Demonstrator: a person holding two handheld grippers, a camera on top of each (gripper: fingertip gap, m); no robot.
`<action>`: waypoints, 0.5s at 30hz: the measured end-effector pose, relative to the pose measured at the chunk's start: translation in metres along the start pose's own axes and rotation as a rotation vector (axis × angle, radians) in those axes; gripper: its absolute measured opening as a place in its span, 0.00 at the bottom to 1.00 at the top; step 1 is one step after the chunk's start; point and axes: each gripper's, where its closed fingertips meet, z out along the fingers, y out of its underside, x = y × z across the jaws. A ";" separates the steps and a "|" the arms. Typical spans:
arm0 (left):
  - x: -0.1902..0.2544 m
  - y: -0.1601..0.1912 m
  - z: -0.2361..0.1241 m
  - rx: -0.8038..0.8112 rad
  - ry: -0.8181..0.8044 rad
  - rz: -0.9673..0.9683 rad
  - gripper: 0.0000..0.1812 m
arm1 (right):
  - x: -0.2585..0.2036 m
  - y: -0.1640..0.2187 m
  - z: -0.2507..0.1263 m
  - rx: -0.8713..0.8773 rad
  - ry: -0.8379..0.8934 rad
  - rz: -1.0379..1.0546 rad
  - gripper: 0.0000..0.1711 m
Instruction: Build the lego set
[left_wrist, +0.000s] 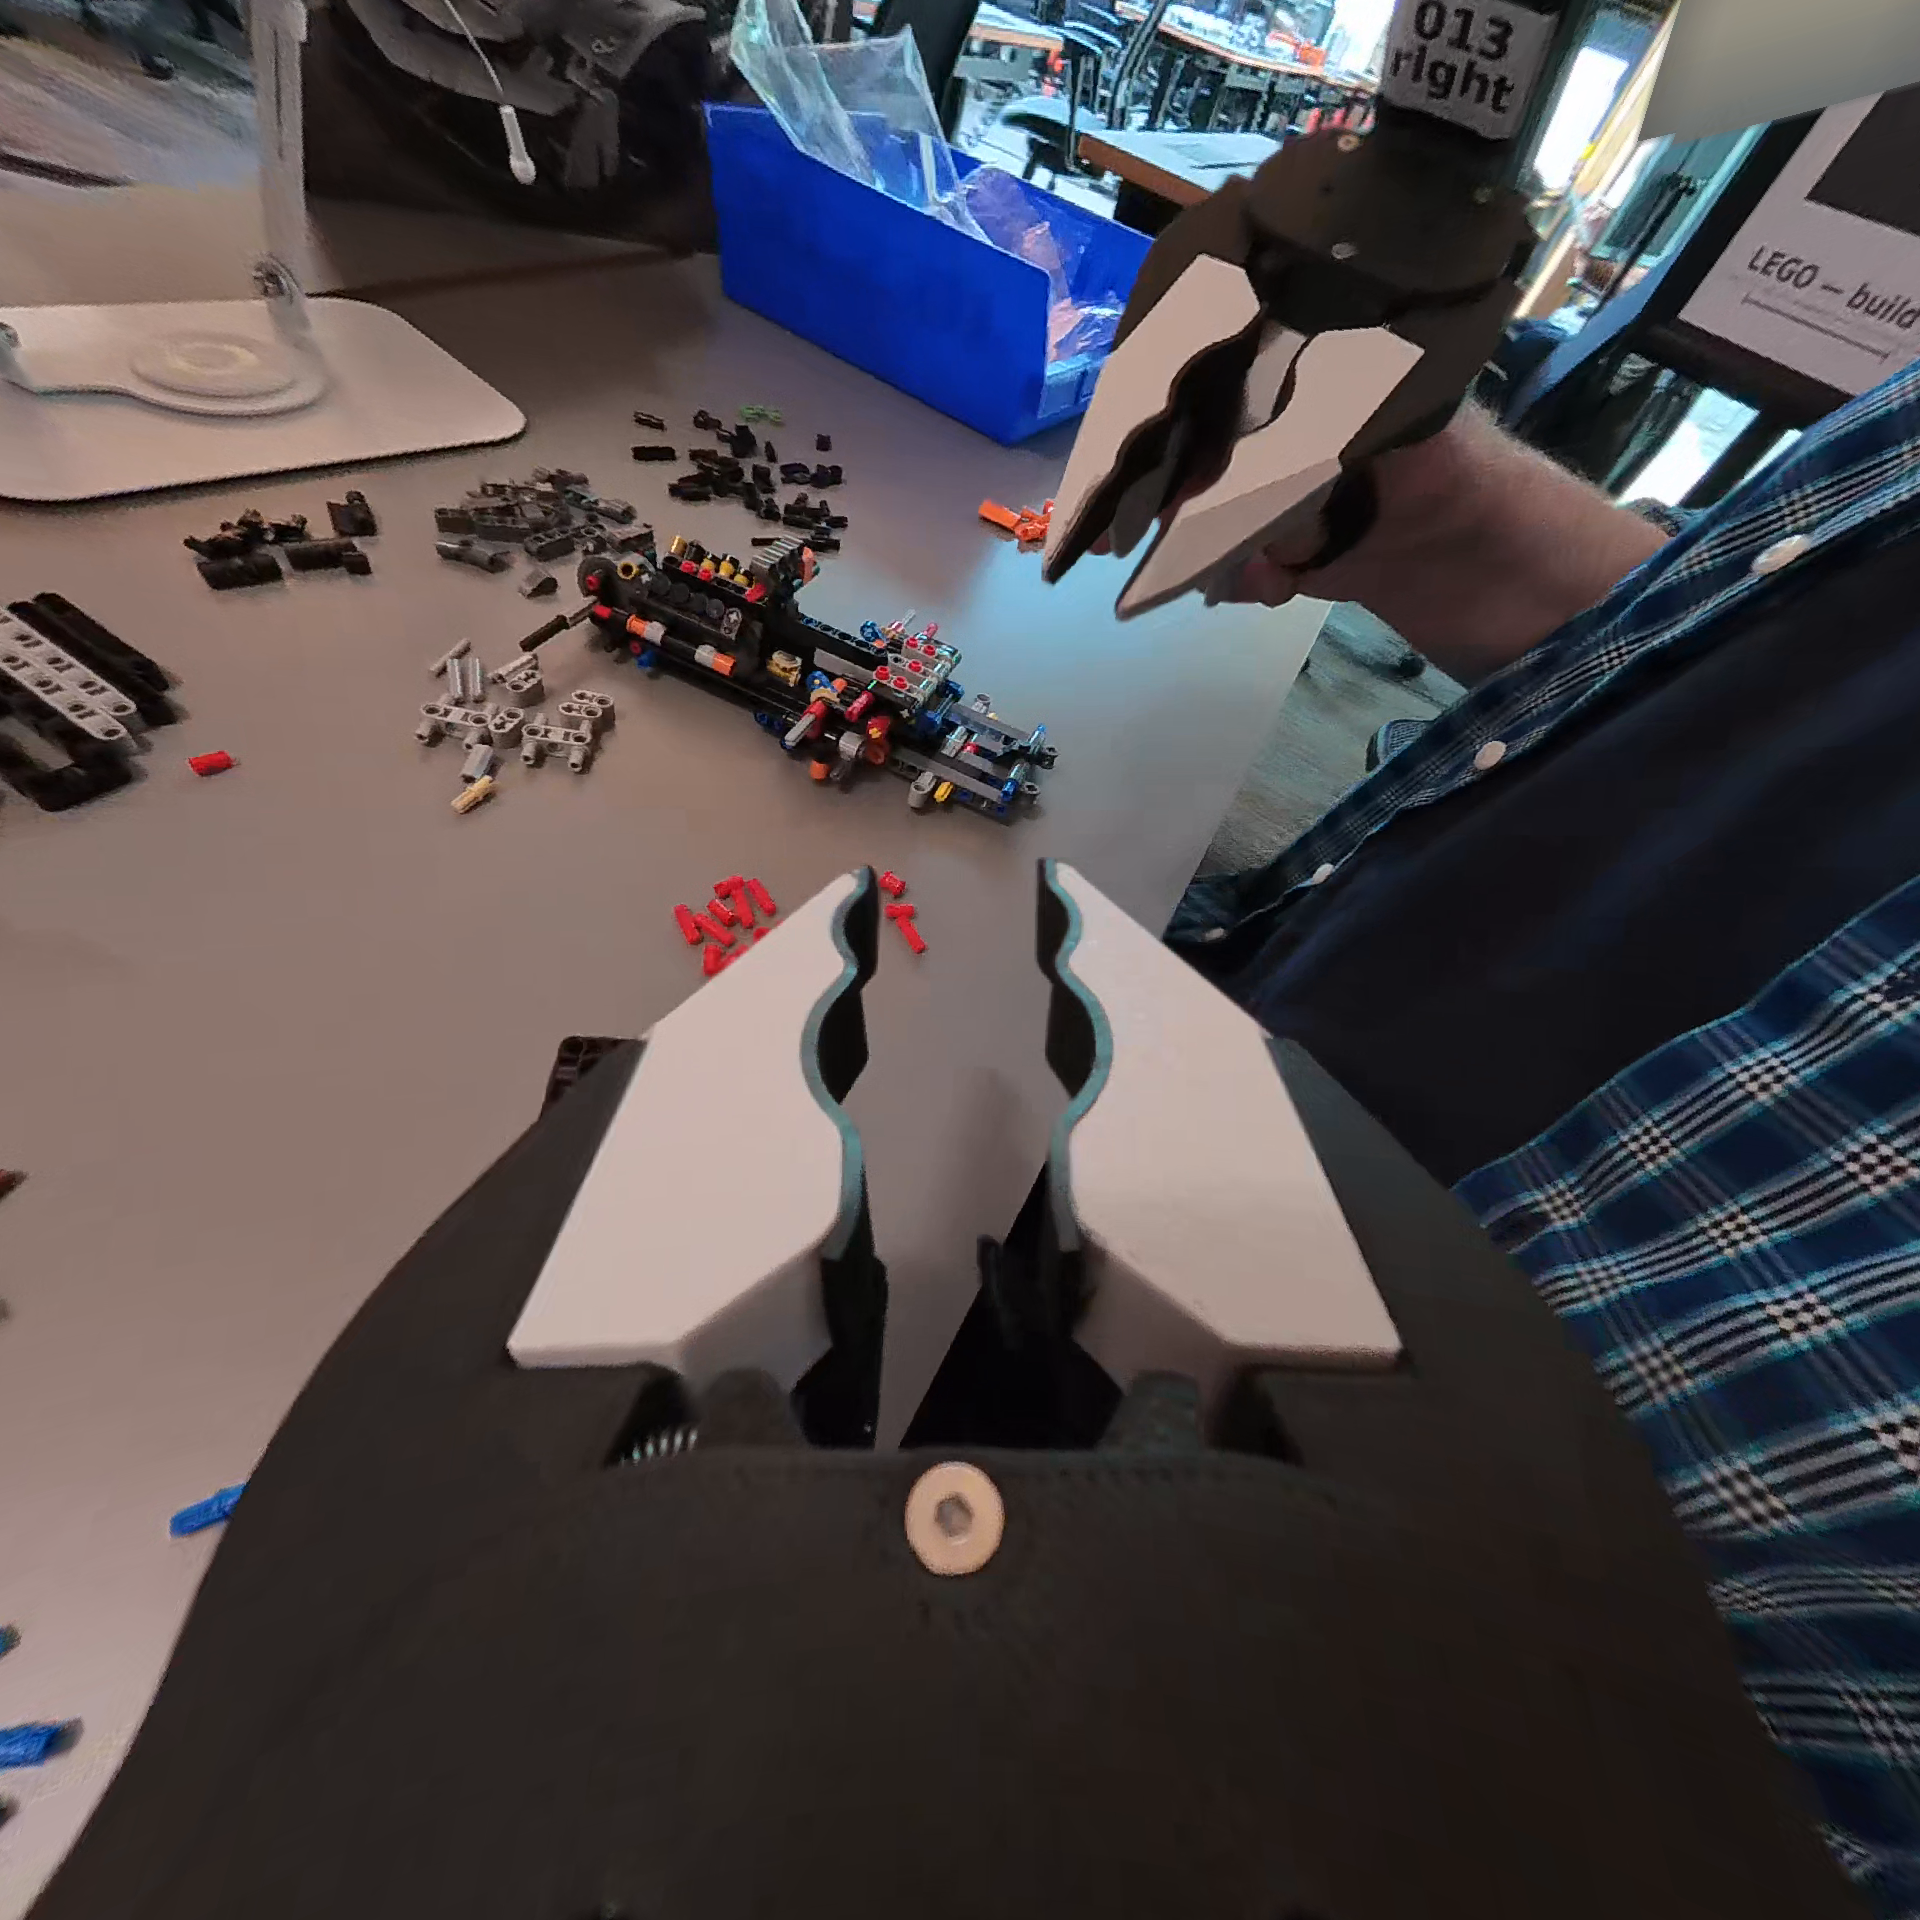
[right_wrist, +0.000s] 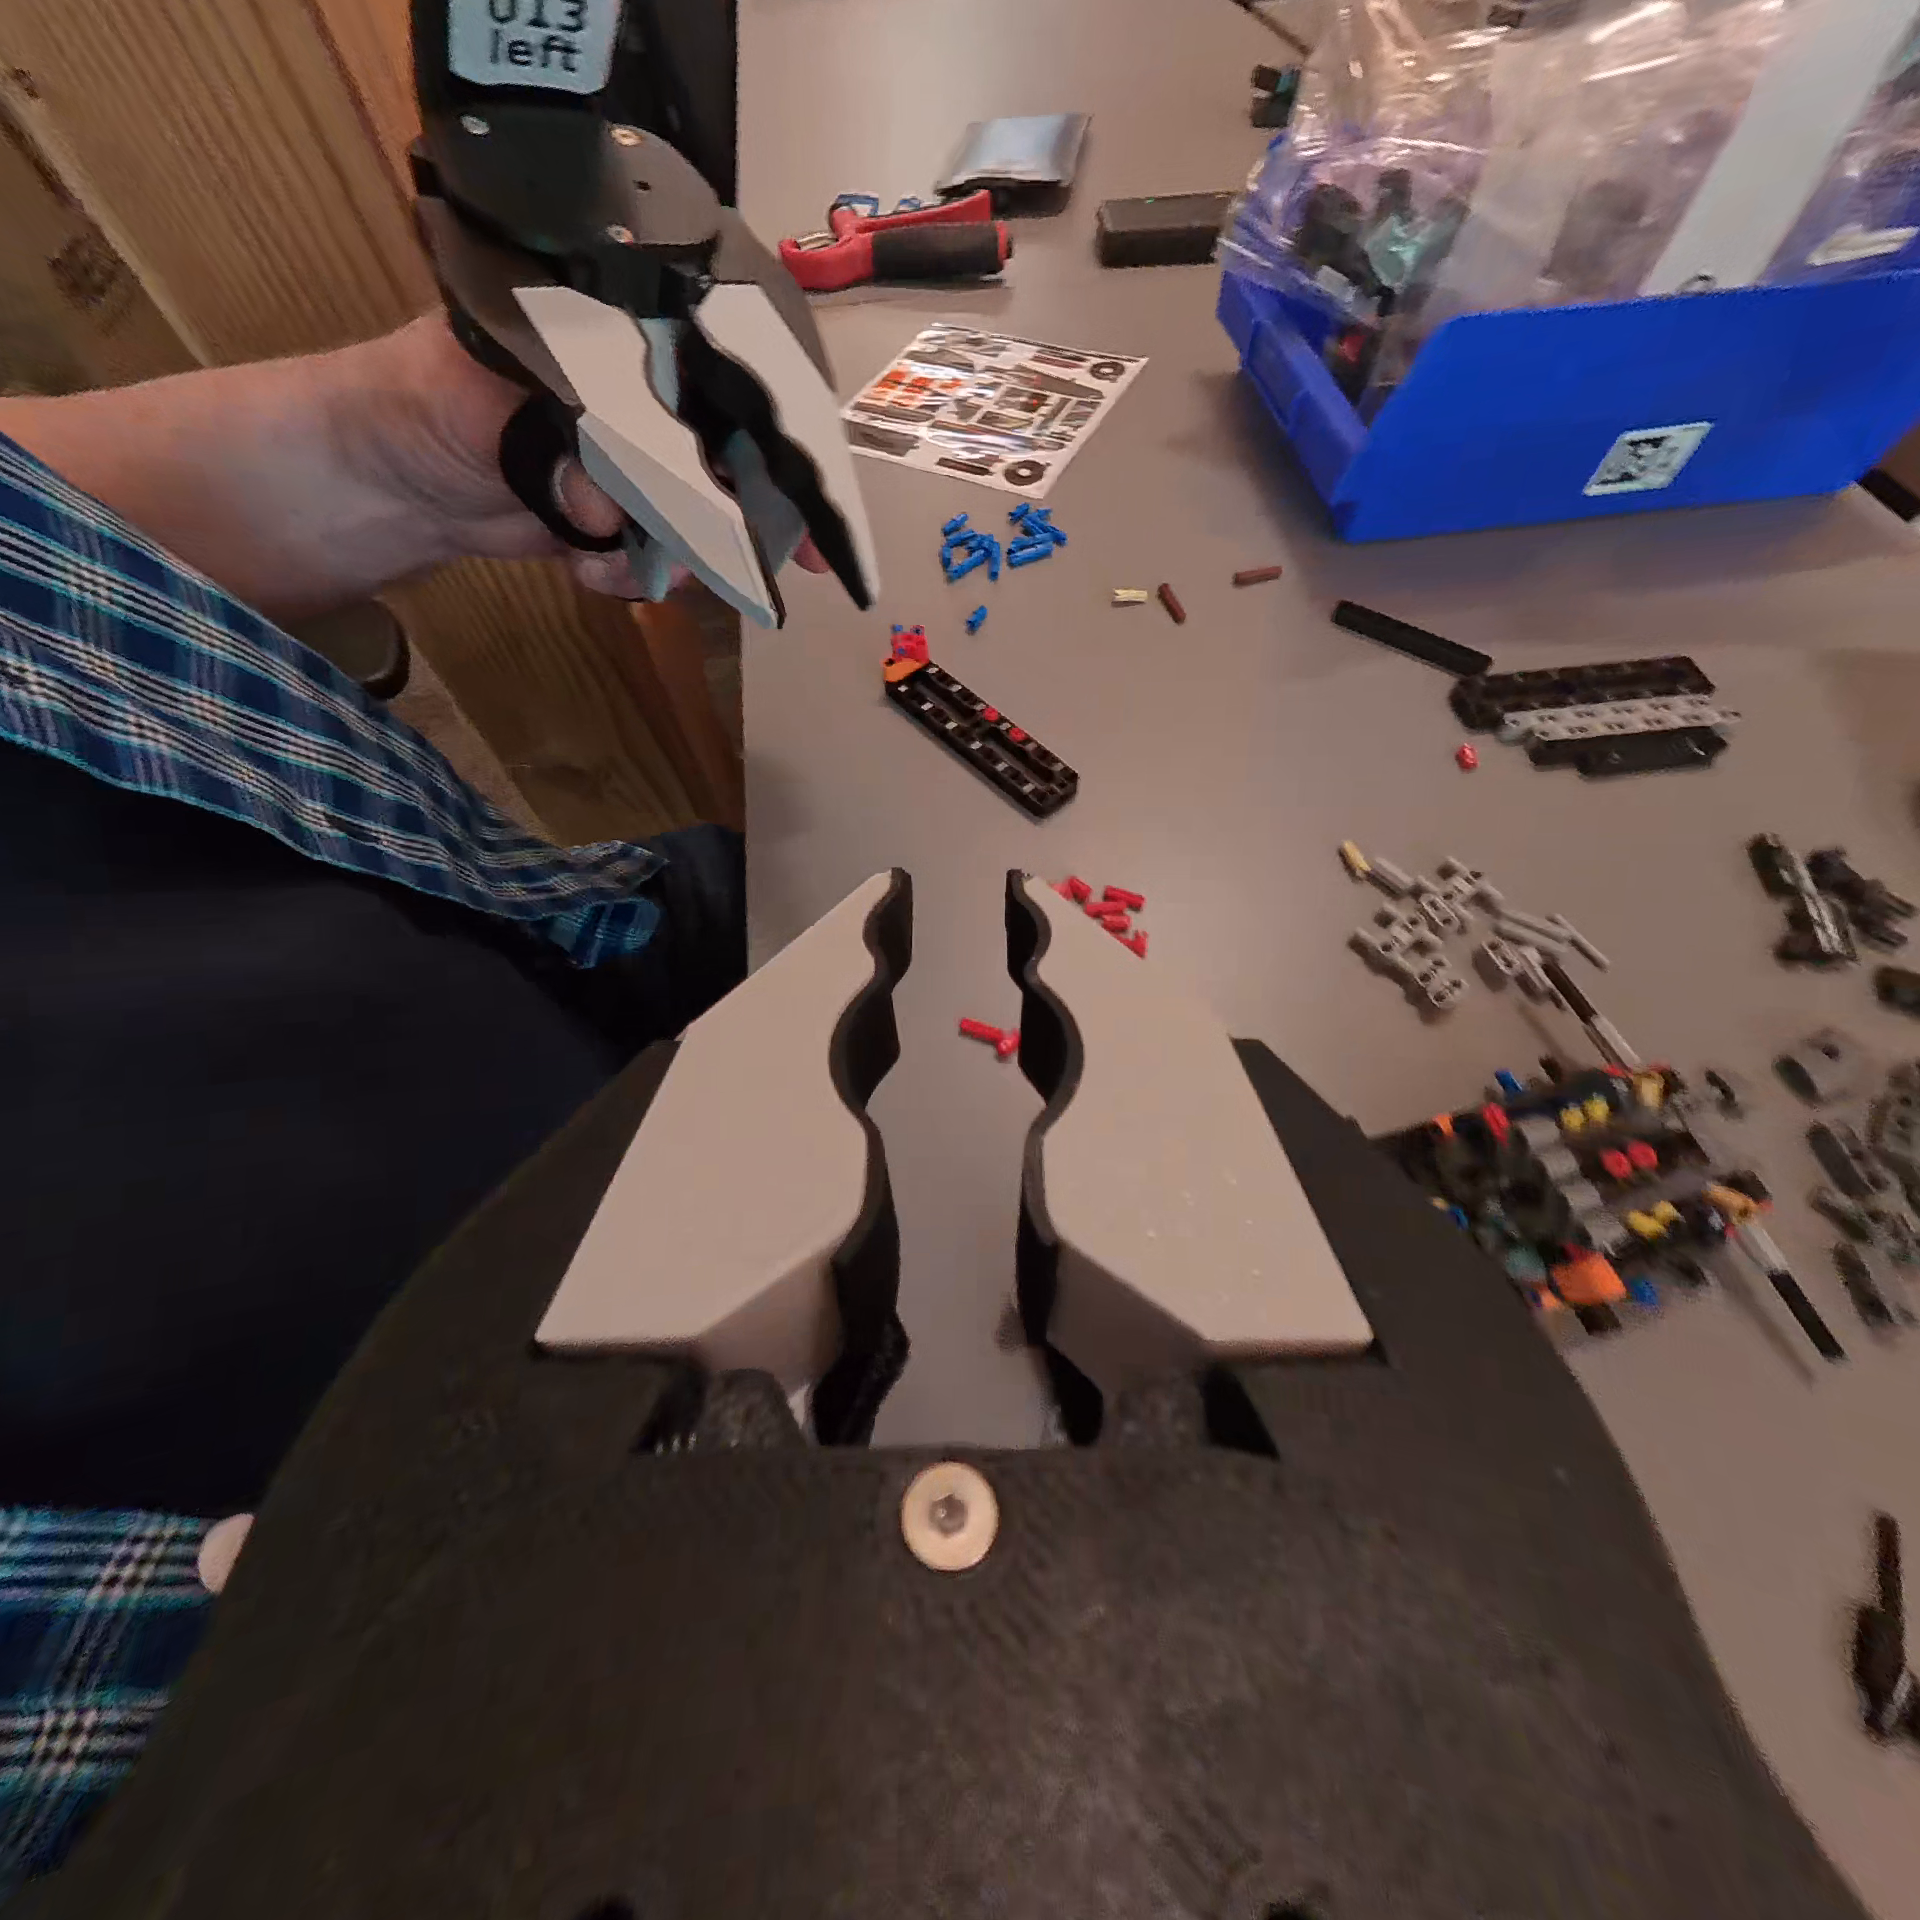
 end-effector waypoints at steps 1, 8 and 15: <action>-0.001 0.002 0.000 -0.005 -0.020 0.005 0.12 | 0.004 0.004 -0.005 0.005 0.018 0.007 0.09; -0.011 -0.010 -0.011 0.055 -0.205 0.098 0.00 | 0.026 0.022 -0.037 0.088 0.108 0.047 0.07; 0.002 -0.039 0.001 0.128 -0.147 0.042 0.55 | 0.024 0.021 -0.044 0.186 0.135 0.005 0.08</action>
